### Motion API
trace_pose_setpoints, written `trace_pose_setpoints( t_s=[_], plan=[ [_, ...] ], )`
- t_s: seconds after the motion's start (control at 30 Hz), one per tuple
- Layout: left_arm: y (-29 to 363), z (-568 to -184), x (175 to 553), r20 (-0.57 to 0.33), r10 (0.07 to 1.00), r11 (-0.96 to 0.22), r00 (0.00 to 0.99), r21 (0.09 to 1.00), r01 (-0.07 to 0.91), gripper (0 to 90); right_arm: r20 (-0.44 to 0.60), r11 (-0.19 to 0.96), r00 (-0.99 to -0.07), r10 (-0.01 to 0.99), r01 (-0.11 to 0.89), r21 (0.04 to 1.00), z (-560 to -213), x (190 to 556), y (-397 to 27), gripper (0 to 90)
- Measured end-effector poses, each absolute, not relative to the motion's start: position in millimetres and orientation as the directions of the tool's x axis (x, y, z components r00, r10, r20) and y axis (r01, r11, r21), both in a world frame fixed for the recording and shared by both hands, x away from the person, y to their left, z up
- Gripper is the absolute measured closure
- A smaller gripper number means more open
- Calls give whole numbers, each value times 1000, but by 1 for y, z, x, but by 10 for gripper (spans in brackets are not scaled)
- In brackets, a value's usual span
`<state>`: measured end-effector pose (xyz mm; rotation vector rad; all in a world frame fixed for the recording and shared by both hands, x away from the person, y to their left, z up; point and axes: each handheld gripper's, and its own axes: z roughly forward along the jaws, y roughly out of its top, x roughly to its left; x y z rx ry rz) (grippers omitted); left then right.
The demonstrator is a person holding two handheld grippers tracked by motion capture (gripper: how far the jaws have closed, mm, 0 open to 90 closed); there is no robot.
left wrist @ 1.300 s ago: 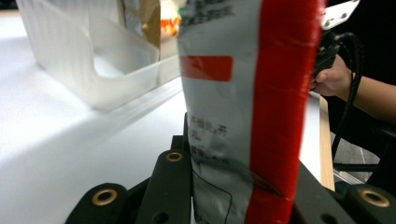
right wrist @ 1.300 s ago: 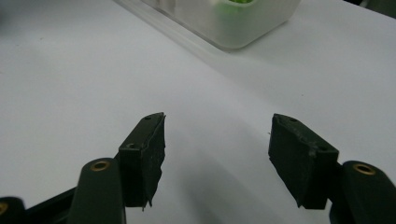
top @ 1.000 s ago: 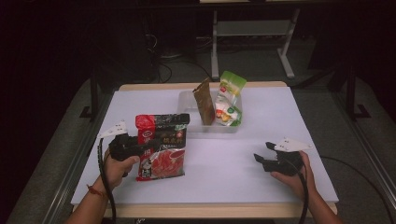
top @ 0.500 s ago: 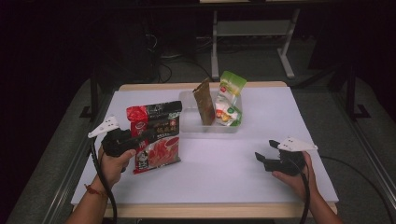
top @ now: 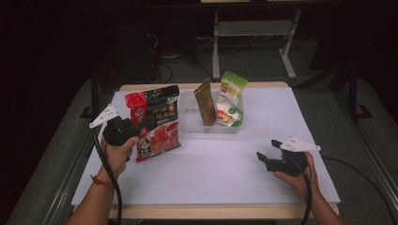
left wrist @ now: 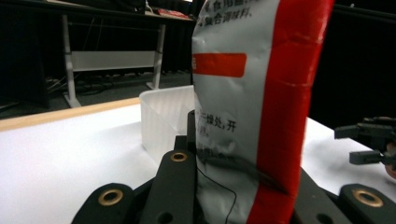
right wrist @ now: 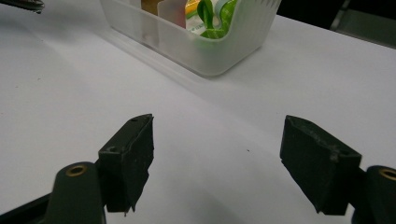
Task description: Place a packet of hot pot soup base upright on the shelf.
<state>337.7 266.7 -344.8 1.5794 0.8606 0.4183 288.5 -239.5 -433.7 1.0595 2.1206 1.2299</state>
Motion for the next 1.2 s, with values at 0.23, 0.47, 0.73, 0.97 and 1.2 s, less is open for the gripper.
trace_pose_setpoints(
  t_s=[0.23, 0.47, 0.73, 0.97, 1.2],
  plan=[
    [258, -337, 348, -202, 744, 28, 637, 962, 272, 803, -9, 299, -592, 806, 394, 869, -435, 288, -241, 255],
    [244, -333, 361, -216, 770, 54, 601, 960, 276, 802, -10, 301, -594, 804, 393, 869, -435, 288, -241, 255],
    [231, -324, 374, -225, 771, 79, 595, 962, 261, 800, -7, 301, -597, 802, 394, 869, -435, 287, -242, 256],
    [220, -320, 390, -224, 785, 87, 577, 963, 256, 799, -10, 303, -604, 797, 386, 871, -434, 286, -243, 260],
    [205, -319, 406, -221, 805, 87, 550, 962, 258, 799, -19, 310, -607, 794, 379, 872, -433, 285, -241, 258]
  ],
)
